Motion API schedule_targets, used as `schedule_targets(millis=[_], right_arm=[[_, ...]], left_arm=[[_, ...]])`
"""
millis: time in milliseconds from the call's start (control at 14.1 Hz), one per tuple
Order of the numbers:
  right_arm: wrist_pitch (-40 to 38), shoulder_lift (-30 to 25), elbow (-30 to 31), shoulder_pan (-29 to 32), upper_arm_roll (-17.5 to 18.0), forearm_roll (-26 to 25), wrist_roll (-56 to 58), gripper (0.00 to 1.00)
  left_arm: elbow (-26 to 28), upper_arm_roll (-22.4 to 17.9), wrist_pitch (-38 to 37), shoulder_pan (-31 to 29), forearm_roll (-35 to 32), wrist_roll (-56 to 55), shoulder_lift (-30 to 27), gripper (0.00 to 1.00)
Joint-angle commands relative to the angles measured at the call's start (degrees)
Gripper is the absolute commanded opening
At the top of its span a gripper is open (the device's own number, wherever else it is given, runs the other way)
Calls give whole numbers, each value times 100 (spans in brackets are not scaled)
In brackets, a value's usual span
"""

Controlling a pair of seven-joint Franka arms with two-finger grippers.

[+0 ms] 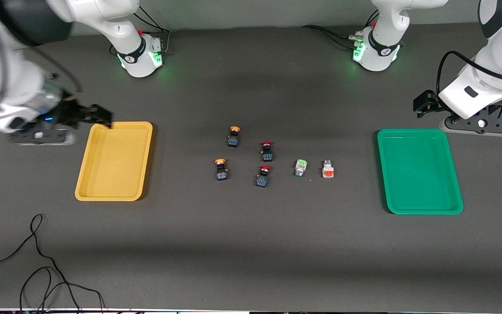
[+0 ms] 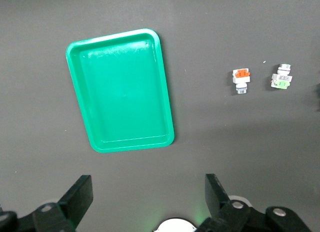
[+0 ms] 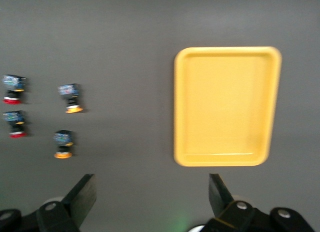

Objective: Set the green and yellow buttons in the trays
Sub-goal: 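Move the right gripper toward the black orange-capped buttons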

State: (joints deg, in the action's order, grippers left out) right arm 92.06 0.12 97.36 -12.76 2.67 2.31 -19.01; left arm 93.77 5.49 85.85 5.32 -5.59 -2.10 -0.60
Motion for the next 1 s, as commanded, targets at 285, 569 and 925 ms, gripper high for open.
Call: schedule_targets(millis=[285,569,925], right_arm=[[1279,23,758,-2167,-56,77,-3561,100],[1358,41,845,-2959,-65,-2,-4242,100],[3383,93,2486,-3206,-56,-317,-4242,100]], left_arm=[[-183,5,-139,-5,-39,69,78,100],[-183,5,-156,-5,-39,69,78,100],[-183,5,-165,-5,-48,69,78,100]])
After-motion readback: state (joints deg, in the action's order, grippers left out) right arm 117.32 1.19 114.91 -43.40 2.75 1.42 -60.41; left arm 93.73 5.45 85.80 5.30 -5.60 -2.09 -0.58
